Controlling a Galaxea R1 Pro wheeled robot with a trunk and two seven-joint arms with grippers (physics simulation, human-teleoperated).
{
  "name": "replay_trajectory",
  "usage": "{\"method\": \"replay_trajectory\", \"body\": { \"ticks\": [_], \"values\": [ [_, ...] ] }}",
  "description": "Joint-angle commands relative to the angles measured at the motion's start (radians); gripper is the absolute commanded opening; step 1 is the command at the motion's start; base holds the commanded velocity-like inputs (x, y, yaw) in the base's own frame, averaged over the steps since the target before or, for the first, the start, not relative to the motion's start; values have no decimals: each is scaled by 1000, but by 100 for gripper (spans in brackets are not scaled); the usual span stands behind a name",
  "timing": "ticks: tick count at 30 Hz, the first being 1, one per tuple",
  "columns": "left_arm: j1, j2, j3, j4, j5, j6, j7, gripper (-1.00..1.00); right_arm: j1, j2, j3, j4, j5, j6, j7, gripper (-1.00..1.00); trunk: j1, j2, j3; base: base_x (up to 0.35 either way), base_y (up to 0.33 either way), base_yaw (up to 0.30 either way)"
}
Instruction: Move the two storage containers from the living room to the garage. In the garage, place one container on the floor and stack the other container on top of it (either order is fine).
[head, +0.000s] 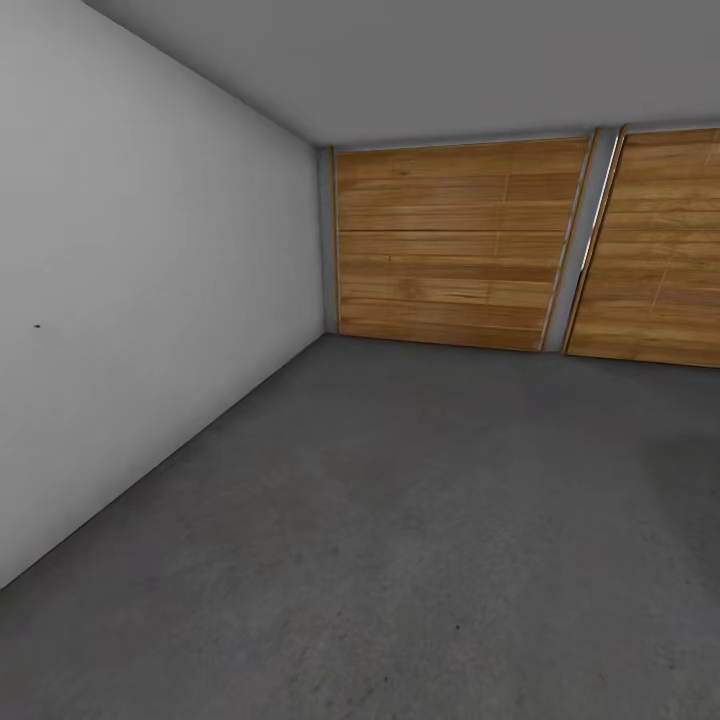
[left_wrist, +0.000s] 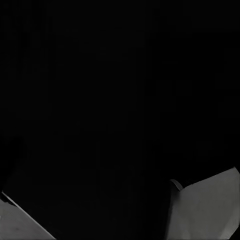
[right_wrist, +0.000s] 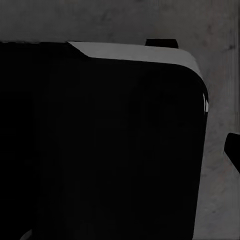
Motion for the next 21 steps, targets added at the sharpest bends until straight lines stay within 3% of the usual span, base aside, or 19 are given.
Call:
{"method": "replay_trajectory", "body": {
  "ticks": [1, 7, 9, 12, 15, 21],
  "values": [
    [1, 0, 0, -381, 0, 116, 0, 100, -1, 0, 0, -348, 1, 2, 1, 100, 0, 0, -1, 0, 0, 0],
    [1, -4, 0, -646, 1, 245, 0, 100, -2, -8, 0, -568, 1, 6, 1, 100, 0, 0, -1, 0, 0, 0],
    [1, -4, 0, -771, 1, 325, 0, 100, -2, -13, 0, -680, 2, 12, 0, 100, 0, 0, -1, 0, 0, 0],
    [1, -4, 0, -817, 1, 350, 0, 100, -2, -26, -2, -797, 1, 68, 0, 100, 0, 0, -1, 0, 0, 0],
    [1, -2, 0, -842, 1, 359, 1, 100, -2, -42, -3, -925, 0, 277, 2, 100, 0, 0, -1, 0, 0, 0],
    [1, 0, 1, -849, 2, 357, 3, 100, -3, -45, -1, -940, -12, 336, 6, 100, 0, 0, -1, 0, 0, 0]
  ]
}}
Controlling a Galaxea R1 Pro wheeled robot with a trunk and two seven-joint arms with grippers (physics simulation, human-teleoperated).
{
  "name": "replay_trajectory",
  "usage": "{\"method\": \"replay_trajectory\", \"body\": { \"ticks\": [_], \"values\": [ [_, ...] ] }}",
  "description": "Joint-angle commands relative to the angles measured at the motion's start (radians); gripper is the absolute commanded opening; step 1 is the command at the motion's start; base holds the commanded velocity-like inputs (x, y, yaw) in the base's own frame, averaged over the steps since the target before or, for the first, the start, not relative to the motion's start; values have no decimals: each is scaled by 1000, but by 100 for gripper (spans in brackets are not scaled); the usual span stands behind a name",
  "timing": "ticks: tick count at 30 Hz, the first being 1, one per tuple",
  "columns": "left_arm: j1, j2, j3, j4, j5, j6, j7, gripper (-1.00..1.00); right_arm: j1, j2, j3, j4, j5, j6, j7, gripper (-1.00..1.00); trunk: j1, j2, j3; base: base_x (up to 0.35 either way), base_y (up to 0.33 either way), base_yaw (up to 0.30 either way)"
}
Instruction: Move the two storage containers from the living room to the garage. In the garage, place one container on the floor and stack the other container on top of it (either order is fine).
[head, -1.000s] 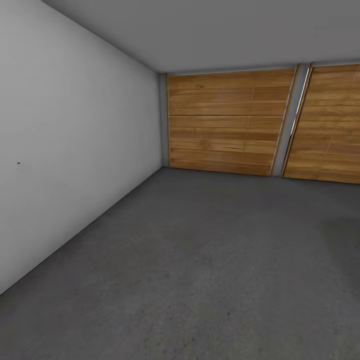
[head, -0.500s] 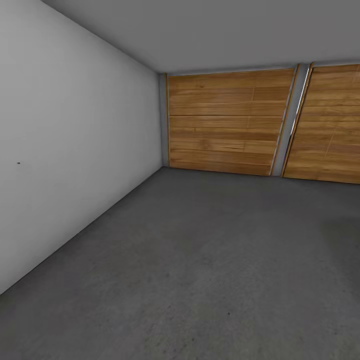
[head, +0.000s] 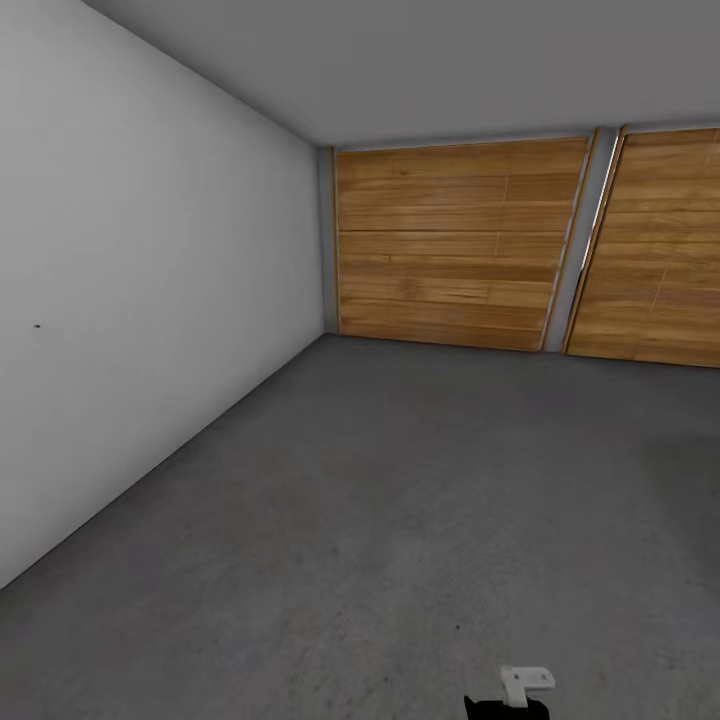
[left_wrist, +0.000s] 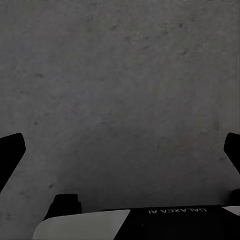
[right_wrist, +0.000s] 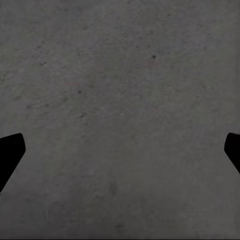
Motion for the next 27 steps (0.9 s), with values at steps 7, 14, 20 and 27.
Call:
{"method": "replay_trajectory", "body": {
  "ticks": [7, 14, 20, 27],
  "values": [
    [0, -4, 0, -7, 3, -2, -4, 100, 0, 1, -1, 39, -4, 13, -1, 100, 0, -1, -1, 0, 0, 0],
    [0, -6, -1, -7, 2, -2, -4, 100, 0, 1, -1, 42, -1, 9, -9, 100, 0, -1, -1, 0, 0, 0],
    [0, -18, -3, -8, 3, -1, -4, 100, 0, 1, 0, 42, 2, 4, -12, 100, 0, -1, -1, 0, 0, 0],
    [0, -19, -3, -8, 1, -1, -5, 100, 0, 1, -1, 60, 3, -65, -15, 100, -15, 27, 12, 0, 0, 0]
  ]
}}
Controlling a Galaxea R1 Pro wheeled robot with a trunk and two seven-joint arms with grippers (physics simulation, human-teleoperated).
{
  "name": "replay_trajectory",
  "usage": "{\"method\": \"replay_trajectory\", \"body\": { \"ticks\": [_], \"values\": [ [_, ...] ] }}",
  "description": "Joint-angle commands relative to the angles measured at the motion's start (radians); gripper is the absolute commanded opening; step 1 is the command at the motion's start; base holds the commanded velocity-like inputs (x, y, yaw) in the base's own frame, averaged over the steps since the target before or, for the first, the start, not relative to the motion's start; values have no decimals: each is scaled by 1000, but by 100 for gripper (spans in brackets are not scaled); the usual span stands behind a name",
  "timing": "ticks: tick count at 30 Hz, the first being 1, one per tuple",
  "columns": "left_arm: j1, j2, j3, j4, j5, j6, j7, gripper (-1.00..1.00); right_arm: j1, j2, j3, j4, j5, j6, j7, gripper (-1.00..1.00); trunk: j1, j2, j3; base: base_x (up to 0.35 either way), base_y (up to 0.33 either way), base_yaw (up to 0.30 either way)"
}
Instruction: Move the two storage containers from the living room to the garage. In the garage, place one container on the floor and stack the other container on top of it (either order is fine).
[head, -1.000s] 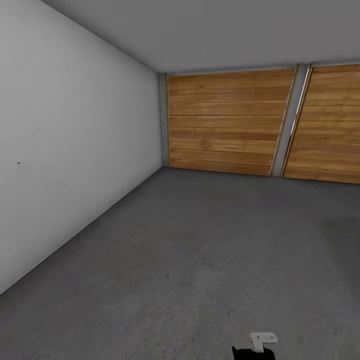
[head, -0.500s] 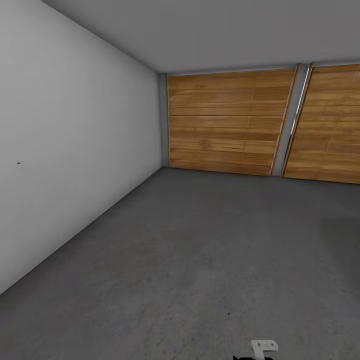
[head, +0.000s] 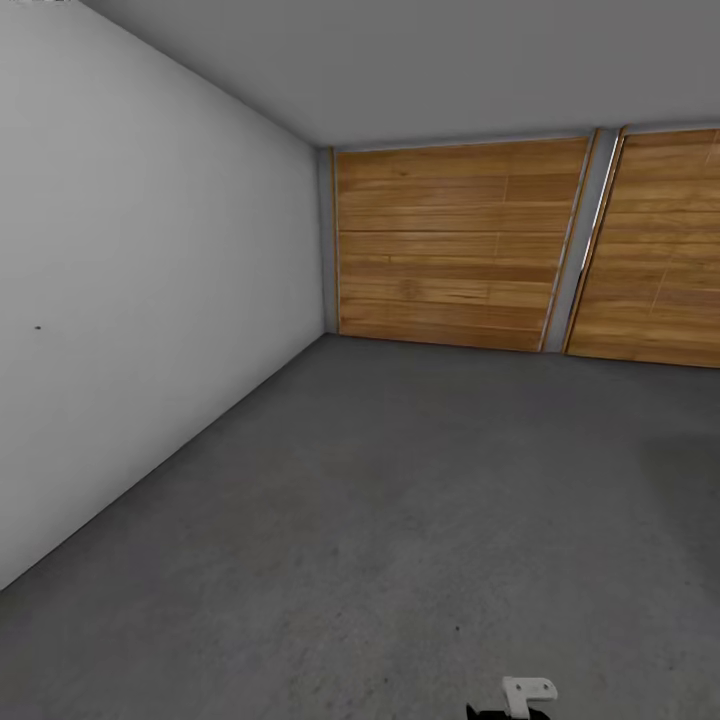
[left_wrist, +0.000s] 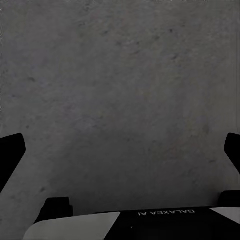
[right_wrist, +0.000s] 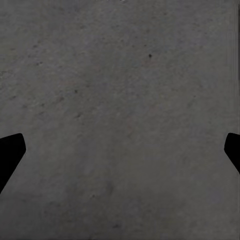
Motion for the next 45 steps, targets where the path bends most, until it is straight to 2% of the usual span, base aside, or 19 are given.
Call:
{"method": "replay_trajectory", "body": {
  "ticks": [1, 15, 45],
  "values": [
    [0, -1, 0, -2, 0, 6, 2, 100, 0, 0, -1, 9, -1, -6, -1, 100, -4, 7, 2, 0, 0, 0],
    [0, 3, 4, -2, -3, 7, 6, 100, 0, 0, 0, 40, -5, -17, 11, 100, -58, 105, 46, 0, 0, 0],
    [0, 4, 6, -1, -4, 7, 6, 100, 0, 1, 4, 41, -5, -19, 11, 100, -173, 315, 140, 0, 0, 0]
  ]
}}
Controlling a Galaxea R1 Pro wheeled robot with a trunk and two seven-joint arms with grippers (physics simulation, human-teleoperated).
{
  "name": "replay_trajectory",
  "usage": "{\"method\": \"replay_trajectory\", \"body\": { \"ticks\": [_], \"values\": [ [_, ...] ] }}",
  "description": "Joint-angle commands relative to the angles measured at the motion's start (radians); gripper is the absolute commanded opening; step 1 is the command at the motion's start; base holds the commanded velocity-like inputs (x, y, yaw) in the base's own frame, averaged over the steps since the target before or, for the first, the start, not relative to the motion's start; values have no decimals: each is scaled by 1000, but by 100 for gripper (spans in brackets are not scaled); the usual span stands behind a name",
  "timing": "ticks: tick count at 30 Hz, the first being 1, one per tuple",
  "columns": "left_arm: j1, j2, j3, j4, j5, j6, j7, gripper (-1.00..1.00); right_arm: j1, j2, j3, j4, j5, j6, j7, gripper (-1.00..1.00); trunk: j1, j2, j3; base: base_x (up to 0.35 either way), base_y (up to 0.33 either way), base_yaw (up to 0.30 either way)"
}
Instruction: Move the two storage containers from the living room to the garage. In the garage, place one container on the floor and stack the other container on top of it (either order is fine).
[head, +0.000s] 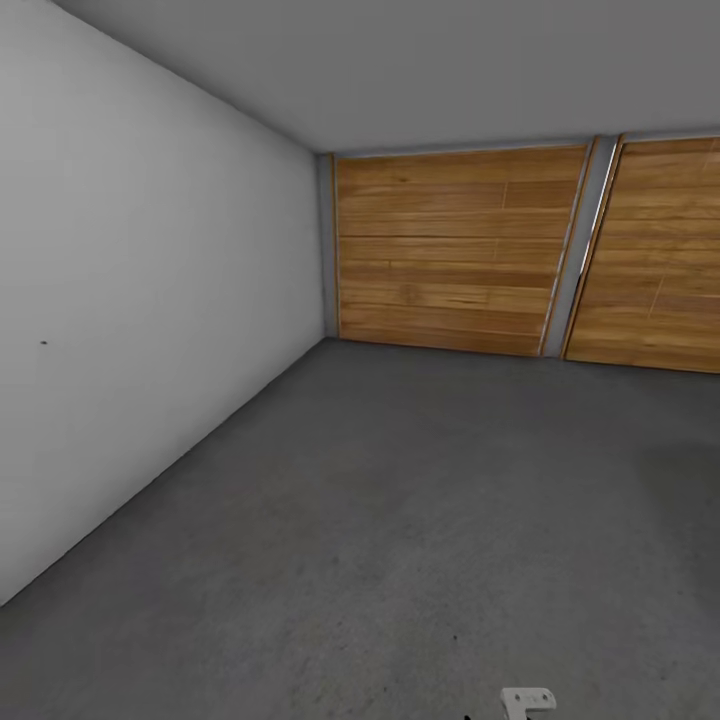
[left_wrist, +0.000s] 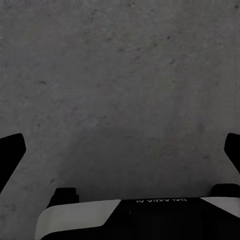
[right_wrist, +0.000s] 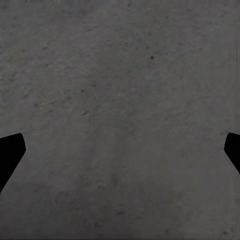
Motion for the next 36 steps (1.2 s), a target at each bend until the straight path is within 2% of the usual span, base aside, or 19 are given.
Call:
{"method": "replay_trajectory", "body": {
  "ticks": [1, 14, 19, 29, 36],
  "values": [
    [0, 0, 0, -2, 0, 6, 0, 100, 0, 0, 0, -2, -1, 5, -1, 100, -4, 6, 2, 0, 0, 0],
    [0, 2, 1, 1, -1, 6, 2, 100, 0, 3, -4, -2, 5, 5, -9, 100, -54, 97, 43, 0, 0, 0],
    [0, 3, 2, 4, -1, 6, 2, 100, 0, 3, -1, -2, 0, 4, -32, 100, -73, 132, 59, 0, 0, 6],
    [0, 3, 2, 4, -2, 6, 2, 100, 0, 3, -5, -2, 0, 4, -35, 100, -111, 202, 90, 0, 0, 273],
    [0, 3, 2, 4, -2, 6, 2, 100, 0, 3, -5, -2, 1, 4, -34, 100, -138, 251, 112, 0, 0, 90]
  ]
}}
